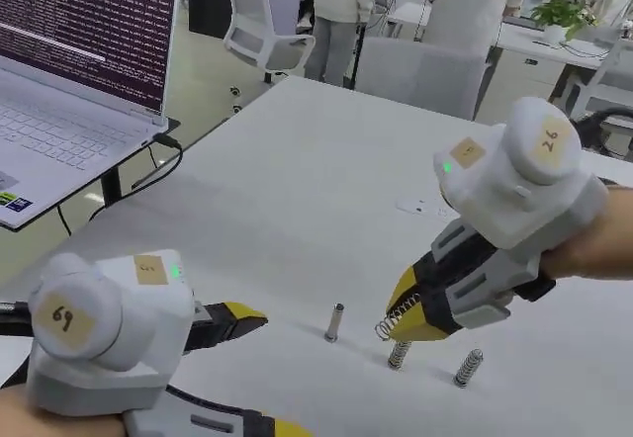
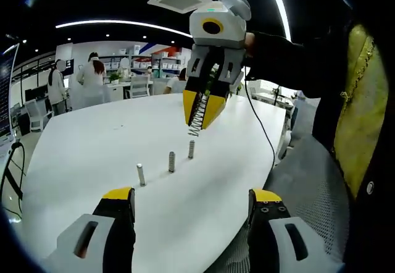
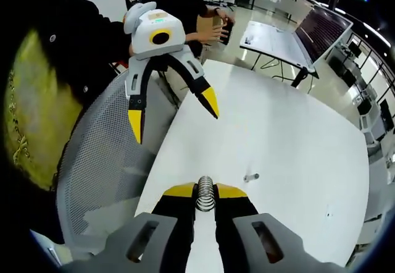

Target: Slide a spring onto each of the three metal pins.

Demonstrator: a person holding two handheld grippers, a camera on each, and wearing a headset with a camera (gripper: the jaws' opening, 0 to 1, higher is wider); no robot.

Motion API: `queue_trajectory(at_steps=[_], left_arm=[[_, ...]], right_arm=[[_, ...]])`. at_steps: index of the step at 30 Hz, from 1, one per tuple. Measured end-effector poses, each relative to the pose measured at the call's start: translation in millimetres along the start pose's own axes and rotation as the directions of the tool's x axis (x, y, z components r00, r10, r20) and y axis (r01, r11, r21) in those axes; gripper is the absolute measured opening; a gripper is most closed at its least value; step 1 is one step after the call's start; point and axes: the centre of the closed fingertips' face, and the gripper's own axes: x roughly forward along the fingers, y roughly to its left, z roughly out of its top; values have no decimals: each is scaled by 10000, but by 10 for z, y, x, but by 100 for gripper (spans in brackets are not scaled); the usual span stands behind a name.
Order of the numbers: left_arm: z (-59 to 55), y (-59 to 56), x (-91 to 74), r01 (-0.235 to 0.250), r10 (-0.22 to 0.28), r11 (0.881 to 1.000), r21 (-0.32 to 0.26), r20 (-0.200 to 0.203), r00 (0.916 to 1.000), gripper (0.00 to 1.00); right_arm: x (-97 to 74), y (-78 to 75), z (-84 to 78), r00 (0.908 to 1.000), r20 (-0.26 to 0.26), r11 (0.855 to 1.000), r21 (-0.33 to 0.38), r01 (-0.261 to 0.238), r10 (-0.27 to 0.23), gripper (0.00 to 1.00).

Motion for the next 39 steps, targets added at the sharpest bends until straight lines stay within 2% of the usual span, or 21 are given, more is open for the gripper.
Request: queue_trajectory(at_steps=[9,15,29,39], left_arm=[[1,8,-9,-165,169,9997,-181,218,9996,71],[-13,13,-10,-219,225,9995,-222,270,9994,70],[-24,15,22,-237,240,9996,-123,235,9994,69],[-20,30,26,-280,284,9995,-155,272,9992,69]], right_arm=[[-39,-187,94,9995,-307,9993,-345,106,-117,8],[-21,-329,83,9984,-548,9990,-444,100,-124,8],[59,-518,67,9937,-1115,9970,-772,43,-129,8],[209,-844,28,9885,-1506,9952,-982,-16,-132,8]])
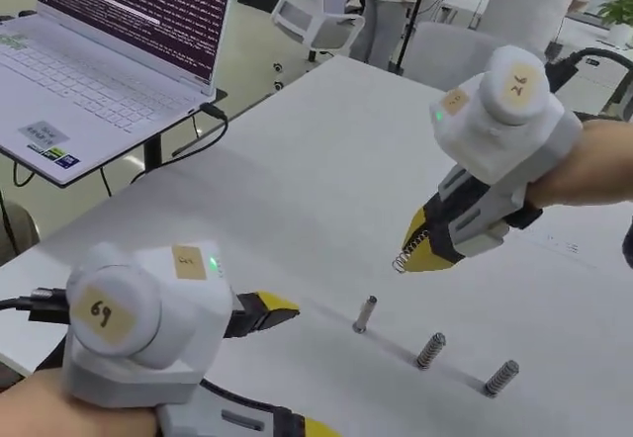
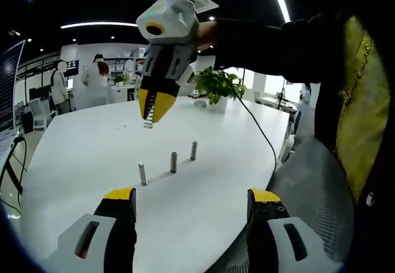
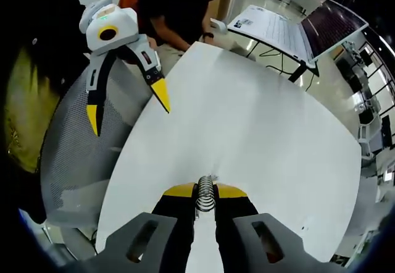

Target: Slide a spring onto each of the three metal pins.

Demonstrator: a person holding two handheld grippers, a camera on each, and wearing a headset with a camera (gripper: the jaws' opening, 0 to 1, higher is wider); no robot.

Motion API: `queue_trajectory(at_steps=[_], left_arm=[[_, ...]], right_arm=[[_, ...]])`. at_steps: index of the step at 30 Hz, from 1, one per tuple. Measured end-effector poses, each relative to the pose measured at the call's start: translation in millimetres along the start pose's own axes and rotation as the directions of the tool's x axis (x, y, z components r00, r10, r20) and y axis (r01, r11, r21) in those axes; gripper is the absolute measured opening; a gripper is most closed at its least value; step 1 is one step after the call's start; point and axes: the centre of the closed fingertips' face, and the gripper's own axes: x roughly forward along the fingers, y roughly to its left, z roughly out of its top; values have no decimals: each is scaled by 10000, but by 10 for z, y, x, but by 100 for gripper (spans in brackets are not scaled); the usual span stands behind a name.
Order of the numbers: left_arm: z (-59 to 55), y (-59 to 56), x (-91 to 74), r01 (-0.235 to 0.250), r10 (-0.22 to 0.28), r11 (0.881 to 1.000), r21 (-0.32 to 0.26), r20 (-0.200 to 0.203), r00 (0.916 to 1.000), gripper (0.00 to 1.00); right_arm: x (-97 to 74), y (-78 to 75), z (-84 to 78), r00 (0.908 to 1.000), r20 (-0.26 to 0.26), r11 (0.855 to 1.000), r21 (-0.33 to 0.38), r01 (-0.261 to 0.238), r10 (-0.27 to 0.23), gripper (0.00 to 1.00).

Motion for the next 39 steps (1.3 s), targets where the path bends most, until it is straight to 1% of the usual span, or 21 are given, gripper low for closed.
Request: queue_trajectory(at_steps=[4,11,15,18,23,27,30,36,39], left_arm=[[4,16,-5,-49,49,10000,-42,39,10000,69],[7,35,-13,-138,139,9999,-88,67,9999,69],[12,43,-20,-174,175,9998,-106,94,9998,69],[13,56,-23,-200,201,9997,-104,100,9997,69],[15,91,-14,-242,243,9997,-79,88,9997,69],[15,143,2,-283,283,9996,11,31,9996,69],[-4,190,10,-344,346,9992,198,-114,9993,69],[-15,285,10,-415,420,9984,382,-146,9990,69],[-48,338,11,-527,546,9968,593,-310,9980,69]], right_arm=[[80,-17,-7,9997,-235,9999,-105,-62,60,8],[194,-37,3,9992,-346,9998,-63,-190,188,8],[294,-56,-42,9981,-571,9997,-73,-247,242,8],[356,-53,-59,9978,-553,9993,70,-372,375,8],[434,-84,-134,9964,-725,9990,172,-419,431,8],[472,-109,-178,9961,-760,9986,284,-436,456,8],[493,-104,-201,9956,-778,9982,354,-492,519,8],[514,-118,-230,9951,-826,9978,411,-513,545,8],[528,-124,-228,9951,-825,9978,411,-516,549,8]])
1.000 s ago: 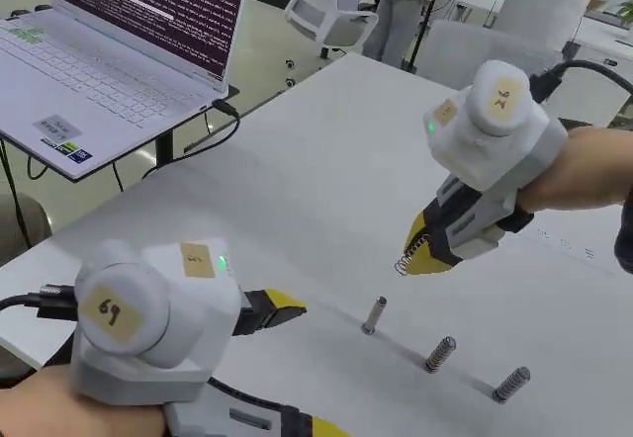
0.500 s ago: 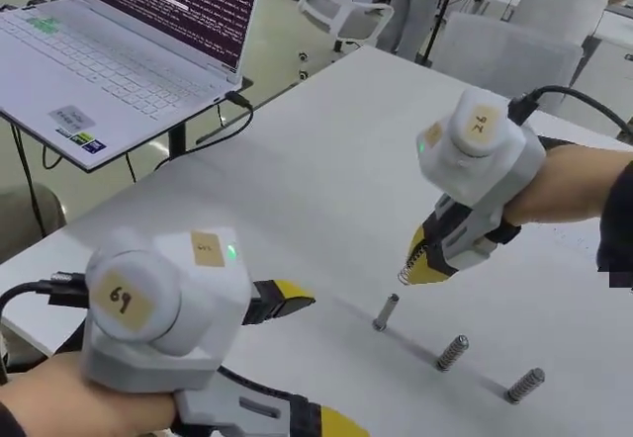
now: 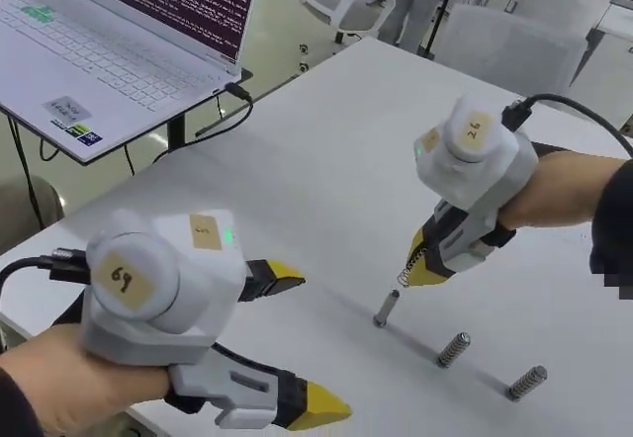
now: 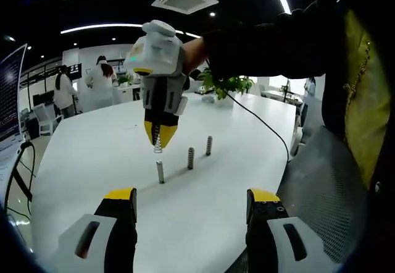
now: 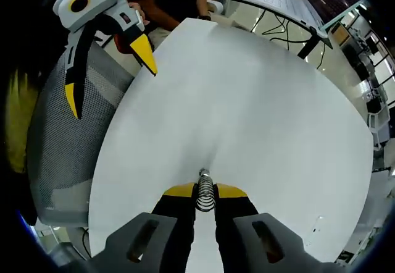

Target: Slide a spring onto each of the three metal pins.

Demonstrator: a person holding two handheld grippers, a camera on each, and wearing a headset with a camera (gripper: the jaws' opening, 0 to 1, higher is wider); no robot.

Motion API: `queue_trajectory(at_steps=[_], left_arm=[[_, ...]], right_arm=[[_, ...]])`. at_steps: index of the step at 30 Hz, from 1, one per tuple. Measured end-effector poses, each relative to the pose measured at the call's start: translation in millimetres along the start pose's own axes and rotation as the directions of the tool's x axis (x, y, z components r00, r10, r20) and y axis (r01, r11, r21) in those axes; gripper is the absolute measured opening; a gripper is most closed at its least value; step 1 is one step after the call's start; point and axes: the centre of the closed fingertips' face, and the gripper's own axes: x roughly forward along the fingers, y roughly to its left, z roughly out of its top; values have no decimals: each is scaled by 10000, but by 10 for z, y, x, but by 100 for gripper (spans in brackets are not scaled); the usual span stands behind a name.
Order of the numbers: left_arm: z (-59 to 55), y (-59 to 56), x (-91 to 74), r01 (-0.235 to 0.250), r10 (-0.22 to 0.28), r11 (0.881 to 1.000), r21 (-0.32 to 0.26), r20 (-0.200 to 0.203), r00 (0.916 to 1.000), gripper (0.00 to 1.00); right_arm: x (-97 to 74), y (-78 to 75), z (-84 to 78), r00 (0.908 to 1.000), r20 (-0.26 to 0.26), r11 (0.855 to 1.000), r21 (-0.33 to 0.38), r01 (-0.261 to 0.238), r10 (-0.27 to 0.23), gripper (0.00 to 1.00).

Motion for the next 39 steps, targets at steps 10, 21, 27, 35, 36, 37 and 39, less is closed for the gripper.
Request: queue_trajectory(at_steps=[10,21,27,35,36,37,39], left_arm=[[-52,95,15,-205,209,9995,253,-136,9997,69],[-68,121,18,-293,298,9991,317,-130,9995,68],[-70,110,21,-268,271,9993,276,-99,9996,67],[-83,108,13,-243,245,9994,237,-93,9997,67],[-82,112,8,-251,253,9994,226,-86,9996,67],[-82,113,6,-251,253,9994,220,-84,9996,67],[-83,117,1,-261,263,9994,215,-85,9996,67]], right_arm=[[60,-6,0,9999,-100,10000,-33,-88,88,8],[160,13,-38,9990,-317,9995,-49,-305,304,8],[206,0,-50,9986,-384,9993,-87,-358,354,8],[242,4,-42,9985,-397,9993,-50,-374,371,8],[248,7,-42,9984,-402,9992,-31,-398,396,8],[252,10,-41,9984,-401,9992,-31,-410,409,8],[264,13,-46,9982,-426,9991,-14,-434,433,8]])
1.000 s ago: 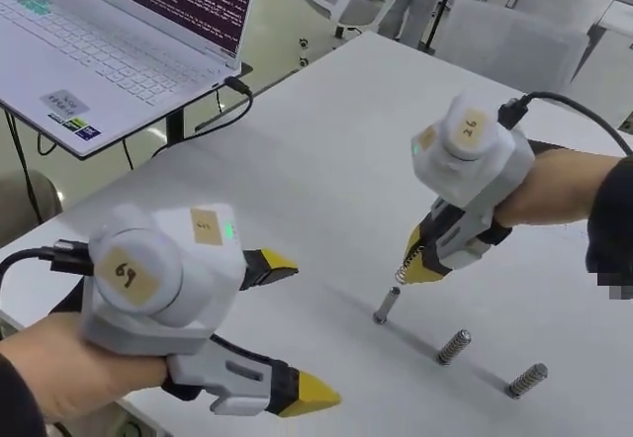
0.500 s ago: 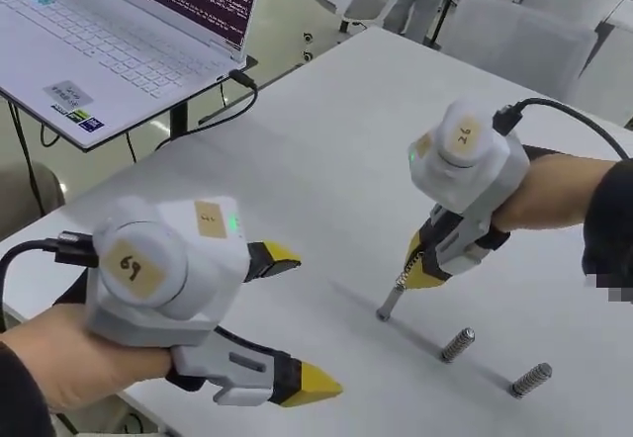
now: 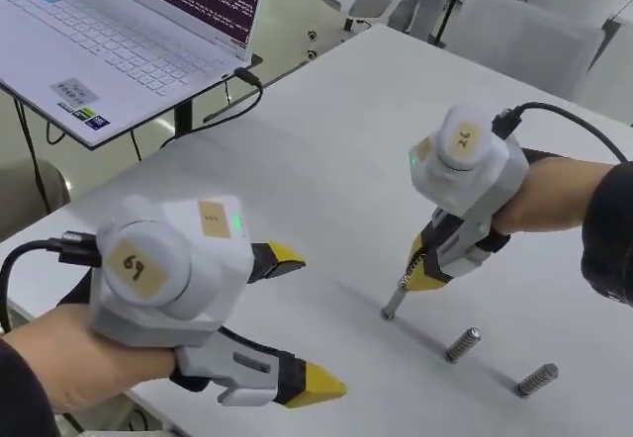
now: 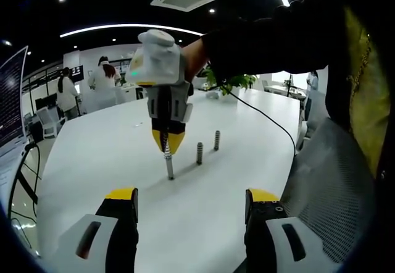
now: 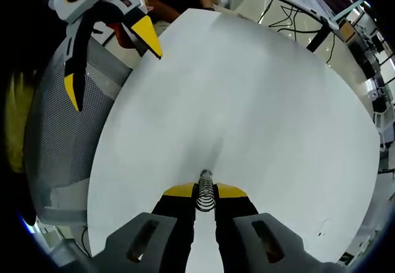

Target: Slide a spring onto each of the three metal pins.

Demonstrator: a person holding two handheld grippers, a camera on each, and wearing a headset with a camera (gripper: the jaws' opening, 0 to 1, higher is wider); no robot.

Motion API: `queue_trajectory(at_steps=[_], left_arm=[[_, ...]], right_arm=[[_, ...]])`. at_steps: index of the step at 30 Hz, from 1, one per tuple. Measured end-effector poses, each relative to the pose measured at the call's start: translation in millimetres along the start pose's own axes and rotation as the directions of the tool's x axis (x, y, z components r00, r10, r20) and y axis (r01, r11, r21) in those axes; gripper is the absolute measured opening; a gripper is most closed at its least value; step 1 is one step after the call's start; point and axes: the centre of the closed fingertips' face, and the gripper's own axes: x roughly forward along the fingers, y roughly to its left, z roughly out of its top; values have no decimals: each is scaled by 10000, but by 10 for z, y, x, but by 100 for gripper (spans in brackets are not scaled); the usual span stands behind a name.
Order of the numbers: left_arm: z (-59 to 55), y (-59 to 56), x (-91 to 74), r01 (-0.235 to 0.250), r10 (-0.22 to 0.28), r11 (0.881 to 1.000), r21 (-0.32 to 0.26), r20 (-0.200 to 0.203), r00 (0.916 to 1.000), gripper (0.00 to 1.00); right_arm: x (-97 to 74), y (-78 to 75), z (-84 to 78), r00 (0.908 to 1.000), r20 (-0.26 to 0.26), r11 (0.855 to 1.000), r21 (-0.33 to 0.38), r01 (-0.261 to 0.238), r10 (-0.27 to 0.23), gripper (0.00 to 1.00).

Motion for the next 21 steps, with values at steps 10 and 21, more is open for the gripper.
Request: queue_trajectory(at_steps=[10,21], left_arm=[[-17,-2,1,52,-52,10000,-20,-33,10000,66],[-25,0,-4,56,-56,10000,-33,-59,10000,65]], right_arm=[[48,-6,-27,10000,-18,10000,67,-69,69,8],[165,16,-29,9998,38,9996,214,-183,182,9]])
